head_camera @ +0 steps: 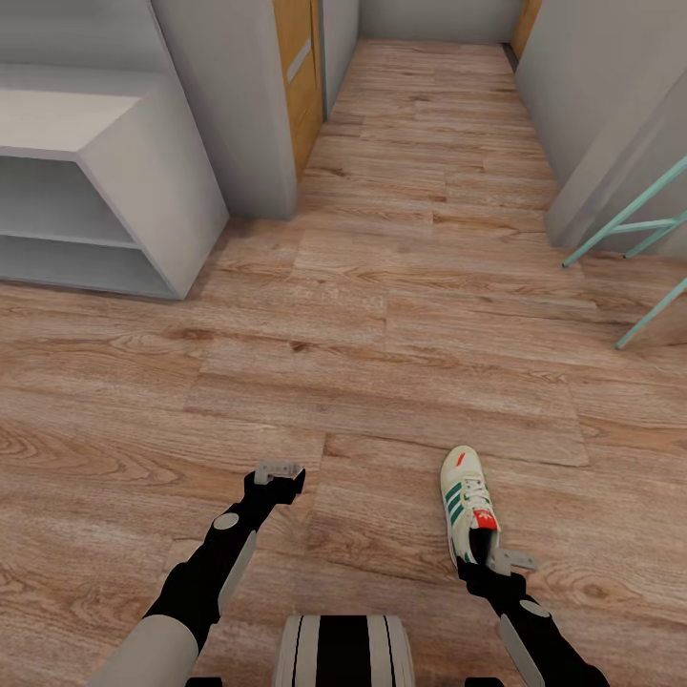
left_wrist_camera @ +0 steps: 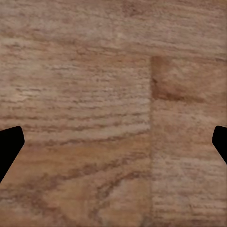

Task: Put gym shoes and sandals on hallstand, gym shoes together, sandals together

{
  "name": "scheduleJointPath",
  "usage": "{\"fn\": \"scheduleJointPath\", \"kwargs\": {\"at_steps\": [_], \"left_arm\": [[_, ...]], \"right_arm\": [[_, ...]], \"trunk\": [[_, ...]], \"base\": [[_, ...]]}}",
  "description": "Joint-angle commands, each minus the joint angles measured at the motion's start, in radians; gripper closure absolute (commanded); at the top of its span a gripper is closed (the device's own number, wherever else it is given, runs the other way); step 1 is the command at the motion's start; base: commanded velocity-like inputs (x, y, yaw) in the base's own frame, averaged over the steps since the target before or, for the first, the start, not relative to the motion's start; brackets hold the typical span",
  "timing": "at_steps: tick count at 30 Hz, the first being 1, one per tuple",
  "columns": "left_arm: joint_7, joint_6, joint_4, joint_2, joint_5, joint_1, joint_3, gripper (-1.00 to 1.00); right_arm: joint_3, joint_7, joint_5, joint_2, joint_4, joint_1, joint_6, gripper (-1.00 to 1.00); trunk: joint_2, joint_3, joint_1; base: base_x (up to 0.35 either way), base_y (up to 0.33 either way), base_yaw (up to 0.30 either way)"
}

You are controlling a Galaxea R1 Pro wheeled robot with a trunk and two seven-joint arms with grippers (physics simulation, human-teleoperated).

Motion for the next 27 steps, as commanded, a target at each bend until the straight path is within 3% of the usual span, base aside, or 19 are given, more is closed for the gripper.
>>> {"fn": "scheduleJointPath", "kwargs": {"at_steps": [1, 15, 23, 27], "left_arm": [[-0.003, 0.006, -0.002, 0.000, 0.003, 0.000, 0.001, -1.00], [-0.003, 0.007, 0.003, 0.000, 0.007, 0.000, 0.003, -1.00], [-0.004, 0.005, 0.004, 0.006, 0.090, 0.001, -0.001, -1.00], [-0.001, 0.015, -0.001, 0.013, 0.102, 0.001, 0.001, -1.00]], "right_arm": [[0.001, -0.004, -0.011, 0.000, -0.002, 0.000, 0.005, 1.00], [0.004, 0.001, -0.008, 0.000, -0.003, 0.001, 0.001, 1.00], [0.007, 0.002, -0.004, 0.000, -0.004, 0.001, 0.001, 1.00], [0.008, 0.001, -0.004, 0.001, -0.004, 0.001, 0.001, 1.00]], "trunk": [[0.000, -0.001, 0.000], [0.003, 0.050, -0.006], [0.005, 0.081, -0.010], [0.006, 0.096, -0.011]], "base": [[0.000, 0.000, 0.000], [0.000, 0.000, 0.000], [0.000, 0.000, 0.000], [0.000, 0.000, 0.000]]}}
